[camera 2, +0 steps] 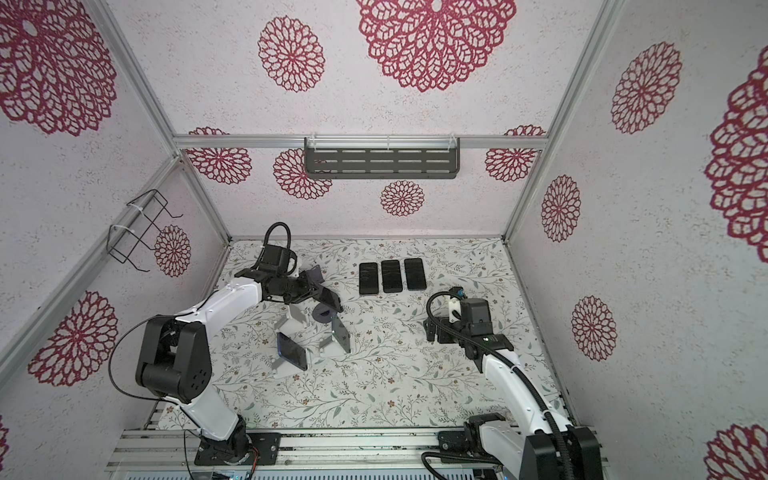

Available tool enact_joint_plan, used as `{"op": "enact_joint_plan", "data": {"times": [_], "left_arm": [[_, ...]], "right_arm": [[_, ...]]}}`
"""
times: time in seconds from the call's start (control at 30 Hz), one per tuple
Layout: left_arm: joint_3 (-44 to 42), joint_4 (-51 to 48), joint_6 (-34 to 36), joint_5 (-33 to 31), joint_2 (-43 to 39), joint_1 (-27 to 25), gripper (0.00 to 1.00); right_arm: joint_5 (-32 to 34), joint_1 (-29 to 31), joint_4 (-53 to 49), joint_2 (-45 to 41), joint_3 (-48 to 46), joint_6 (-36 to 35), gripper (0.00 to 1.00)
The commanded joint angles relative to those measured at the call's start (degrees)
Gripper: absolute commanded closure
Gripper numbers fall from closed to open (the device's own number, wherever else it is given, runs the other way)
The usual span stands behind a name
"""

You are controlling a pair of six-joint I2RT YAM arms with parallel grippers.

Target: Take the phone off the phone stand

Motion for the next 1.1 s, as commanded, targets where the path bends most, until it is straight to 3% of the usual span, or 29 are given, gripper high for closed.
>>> {"op": "enact_joint_plan", "data": {"times": [0.0,0.67,1.07], "left_arm": [[1.3,1.0,-0.4,-0.2,0.2,-0.6,0.8],[4.5,0.6,2.0,3.7,-1.2,-0.8,1.0],[11.2,-4.3,6.1,10.6,-1.9,-0.3,1.0]], "right_arm": [[0.4,-0.2,-0.7,0.3,2.6,-1.5,0.01],[1.4,-0.2,-5.6,-1.1,5.7,-1.6,0.01],[0.1,0.0,-14.9,2.7,17.1,-3.1,0.05]]}}
